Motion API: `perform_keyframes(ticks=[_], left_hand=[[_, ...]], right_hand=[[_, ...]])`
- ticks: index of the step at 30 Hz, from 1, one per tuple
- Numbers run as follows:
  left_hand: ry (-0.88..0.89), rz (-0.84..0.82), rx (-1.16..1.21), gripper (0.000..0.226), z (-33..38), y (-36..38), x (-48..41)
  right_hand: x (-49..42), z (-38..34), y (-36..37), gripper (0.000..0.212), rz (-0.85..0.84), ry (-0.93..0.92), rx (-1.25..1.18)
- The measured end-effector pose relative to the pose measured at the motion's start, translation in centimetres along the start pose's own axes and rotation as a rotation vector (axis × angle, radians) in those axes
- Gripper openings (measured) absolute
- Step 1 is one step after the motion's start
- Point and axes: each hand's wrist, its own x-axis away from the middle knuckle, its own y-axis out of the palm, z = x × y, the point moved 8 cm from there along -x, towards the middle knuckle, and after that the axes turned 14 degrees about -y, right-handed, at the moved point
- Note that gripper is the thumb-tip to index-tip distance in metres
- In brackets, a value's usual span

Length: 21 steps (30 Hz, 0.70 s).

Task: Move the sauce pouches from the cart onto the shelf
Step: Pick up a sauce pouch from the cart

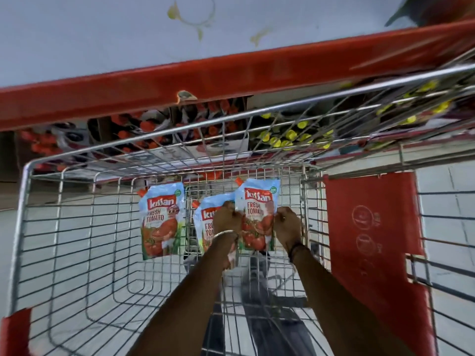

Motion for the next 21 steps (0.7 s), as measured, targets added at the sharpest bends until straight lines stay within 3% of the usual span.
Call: perform_keyframes(ticks=[4,9,11,14,16,20,21], left_hand=[[-0.069,-0.011,0.021,0.019,-0.3,-0.6,0.1],[-0.206,-0.026,0.257,0.014,-2.2,-2.2,3.5],[-0.169,-0.005,0.25,0.009,-2.1,-3.5,5.1],[-0.126,0.033,0.31,0.009,-1.6,-6.2,7.7],[-0.096,0.06,0.371,0.01,-1.2,-8.2,9.8],[0.025,0.113,0.485,0.01,0.8,-13.2,14.3],[0.067,0.122,0.52,0.009,1.4,-14.5,15.5]], right_hand=[[0.0,-0.1,-0.3,0.021,-0.031,0.001,0.02],[2.3,-1.1,-1.5,0.012,-0.052,-0.011,-0.142],[3.4,-2.0,-2.2,0.009,-0.096,-0.043,-0.193],[5.4,-4.7,-3.9,0.038,-0.114,-0.116,-0.381],[6.7,-7.2,-5.3,0.045,-0.126,-0.188,-0.428],[9.7,-14.0,-9.8,0.019,-0.073,-0.335,-0.522],[10.5,-15.9,-11.0,0.026,-0.058,-0.393,-0.515]])
